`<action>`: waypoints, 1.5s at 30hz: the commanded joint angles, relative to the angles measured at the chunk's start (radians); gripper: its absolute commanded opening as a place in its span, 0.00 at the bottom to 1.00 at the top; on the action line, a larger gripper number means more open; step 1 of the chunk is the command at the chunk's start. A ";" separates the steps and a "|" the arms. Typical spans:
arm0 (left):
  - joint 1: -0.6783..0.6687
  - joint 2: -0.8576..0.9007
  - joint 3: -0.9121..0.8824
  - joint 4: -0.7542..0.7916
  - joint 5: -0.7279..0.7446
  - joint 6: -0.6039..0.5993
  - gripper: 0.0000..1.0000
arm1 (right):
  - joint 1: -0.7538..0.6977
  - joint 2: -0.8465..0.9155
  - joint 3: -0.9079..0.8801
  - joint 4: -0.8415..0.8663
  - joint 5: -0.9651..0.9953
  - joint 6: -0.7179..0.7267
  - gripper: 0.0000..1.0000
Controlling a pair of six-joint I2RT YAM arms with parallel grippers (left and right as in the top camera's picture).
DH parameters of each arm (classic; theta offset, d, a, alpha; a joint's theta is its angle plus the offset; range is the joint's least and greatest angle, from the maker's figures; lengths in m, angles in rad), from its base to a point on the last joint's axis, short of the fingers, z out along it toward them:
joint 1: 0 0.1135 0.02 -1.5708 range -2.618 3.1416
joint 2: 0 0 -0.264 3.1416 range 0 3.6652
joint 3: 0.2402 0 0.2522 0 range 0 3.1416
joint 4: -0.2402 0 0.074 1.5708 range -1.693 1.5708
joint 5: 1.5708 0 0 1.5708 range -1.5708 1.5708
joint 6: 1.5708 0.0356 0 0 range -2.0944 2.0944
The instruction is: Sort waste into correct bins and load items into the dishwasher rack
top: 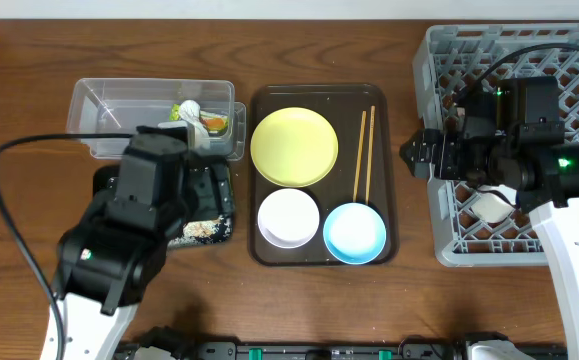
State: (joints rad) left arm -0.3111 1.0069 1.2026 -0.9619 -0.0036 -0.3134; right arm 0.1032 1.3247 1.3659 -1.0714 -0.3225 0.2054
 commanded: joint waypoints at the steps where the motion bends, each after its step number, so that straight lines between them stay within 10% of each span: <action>1: 0.005 -0.004 0.013 -0.002 -0.008 0.013 0.86 | 0.009 0.003 0.010 0.004 0.008 0.007 0.99; 16: 0.014 -0.057 -0.032 -0.002 -0.057 0.028 0.87 | 0.009 0.003 0.010 0.003 0.008 0.006 0.99; 30: 0.229 -0.600 -0.633 0.613 0.071 0.232 0.88 | 0.009 0.003 0.010 0.003 0.008 0.007 0.99; 45: 0.232 -0.965 -1.051 0.818 0.075 0.235 0.88 | 0.010 0.003 0.010 0.003 0.008 0.007 0.99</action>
State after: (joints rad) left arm -0.0856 0.0761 0.1886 -0.1650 0.0608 -0.0982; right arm 0.1032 1.3247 1.3659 -1.0718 -0.3168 0.2054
